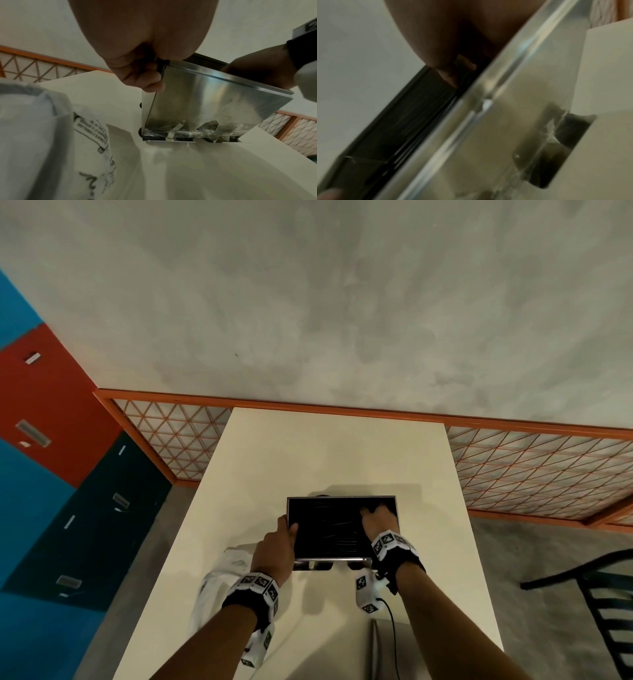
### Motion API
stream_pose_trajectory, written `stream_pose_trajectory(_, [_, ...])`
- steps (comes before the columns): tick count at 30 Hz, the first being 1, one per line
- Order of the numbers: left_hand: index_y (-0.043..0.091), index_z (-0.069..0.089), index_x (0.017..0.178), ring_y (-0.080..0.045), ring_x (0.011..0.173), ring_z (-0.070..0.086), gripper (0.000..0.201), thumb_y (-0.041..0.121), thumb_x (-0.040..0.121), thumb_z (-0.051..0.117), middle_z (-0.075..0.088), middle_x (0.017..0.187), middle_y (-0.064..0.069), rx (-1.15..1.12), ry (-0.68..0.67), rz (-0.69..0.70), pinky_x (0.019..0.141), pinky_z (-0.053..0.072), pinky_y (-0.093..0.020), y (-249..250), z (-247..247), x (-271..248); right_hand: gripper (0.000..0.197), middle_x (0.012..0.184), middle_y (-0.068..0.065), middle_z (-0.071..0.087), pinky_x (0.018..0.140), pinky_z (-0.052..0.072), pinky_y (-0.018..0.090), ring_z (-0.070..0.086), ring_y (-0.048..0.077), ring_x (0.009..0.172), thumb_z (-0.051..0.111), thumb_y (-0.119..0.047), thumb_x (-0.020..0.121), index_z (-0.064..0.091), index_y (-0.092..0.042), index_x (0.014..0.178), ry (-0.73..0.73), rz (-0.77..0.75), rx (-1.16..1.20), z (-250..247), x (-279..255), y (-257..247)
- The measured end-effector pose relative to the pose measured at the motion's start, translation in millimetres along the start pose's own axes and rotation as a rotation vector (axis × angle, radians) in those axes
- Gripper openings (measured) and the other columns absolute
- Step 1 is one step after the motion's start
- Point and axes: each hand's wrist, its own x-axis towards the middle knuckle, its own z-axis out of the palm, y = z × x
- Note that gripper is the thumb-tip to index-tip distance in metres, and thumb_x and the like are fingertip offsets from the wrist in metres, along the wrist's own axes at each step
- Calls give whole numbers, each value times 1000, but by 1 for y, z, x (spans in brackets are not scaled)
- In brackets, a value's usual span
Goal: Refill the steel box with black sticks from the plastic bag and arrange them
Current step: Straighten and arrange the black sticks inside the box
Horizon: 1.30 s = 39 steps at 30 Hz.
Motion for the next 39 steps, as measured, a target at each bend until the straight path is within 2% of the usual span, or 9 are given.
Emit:
stream_pose_trajectory(3, [17,44,126,-41,94,66,43,49,108,21,70,101,-15,38,-14,-7,71,39,-38,1,-1,9,46,127,25,55,89,48,42,56,41,112,49,-29,99,43,3,131,19,-35,-65,-4,-4,-4])
stream_pose_trajectory(6, [15,46,122,-41,97,64,47,51,108,21,68,105,-17,80,-48,-30,73,40,-38,2,-3,26,49,136,19,48,97,43,41,49,37,121,45,-27,101,36,0,141,50,-223,-220,-10,-14,-4])
stream_pose_trajectory(9, [11,49,123,-41,107,62,45,46,109,23,64,118,-18,120,-104,-55,81,43,-40,11,-13,51,37,129,17,48,93,46,46,48,38,118,50,-20,97,50,-6,130,319,-474,-298,-27,-13,-1])
stream_pose_trajectory(11, [8,50,124,-40,110,61,42,39,110,26,62,123,-17,178,-120,-37,84,44,-40,19,-20,65,44,134,18,44,93,46,50,44,40,122,50,-27,98,44,-8,137,323,-360,-375,-41,3,0])
stream_pose_trajectory(14, [8,50,122,-39,104,64,36,35,110,29,64,118,-15,234,-58,17,82,47,-41,14,-15,64,38,127,23,55,87,50,44,57,41,109,41,-31,103,47,-5,129,46,-115,-369,-45,15,15])
stream_pose_trajectory(19, [17,46,131,-27,91,68,38,25,102,22,63,113,-4,348,-79,107,70,48,-37,-24,19,0,22,107,24,65,72,44,40,63,41,97,42,-15,96,41,-5,116,-5,-197,-433,-31,-35,62])
stream_pose_trajectory(25, [7,51,122,-38,104,64,39,35,111,26,65,118,-15,314,-100,55,85,49,-43,11,-15,53,28,112,21,63,80,57,49,65,42,95,57,-6,90,46,-6,115,16,-162,-516,-39,11,30])
stream_pose_trajectory(33, [12,49,119,-36,101,66,40,42,110,25,68,109,-12,290,-64,11,80,49,-41,5,-9,28,15,98,17,63,71,58,51,66,41,81,40,-11,90,41,-12,106,-9,-180,-462,-35,-2,49])
stream_pose_trajectory(39, [5,59,115,-39,94,69,51,42,110,25,70,108,-19,189,-192,-45,82,56,-43,20,-30,75,21,114,21,63,79,57,50,65,42,96,52,-10,95,50,-4,115,-26,-176,-535,-49,31,9])
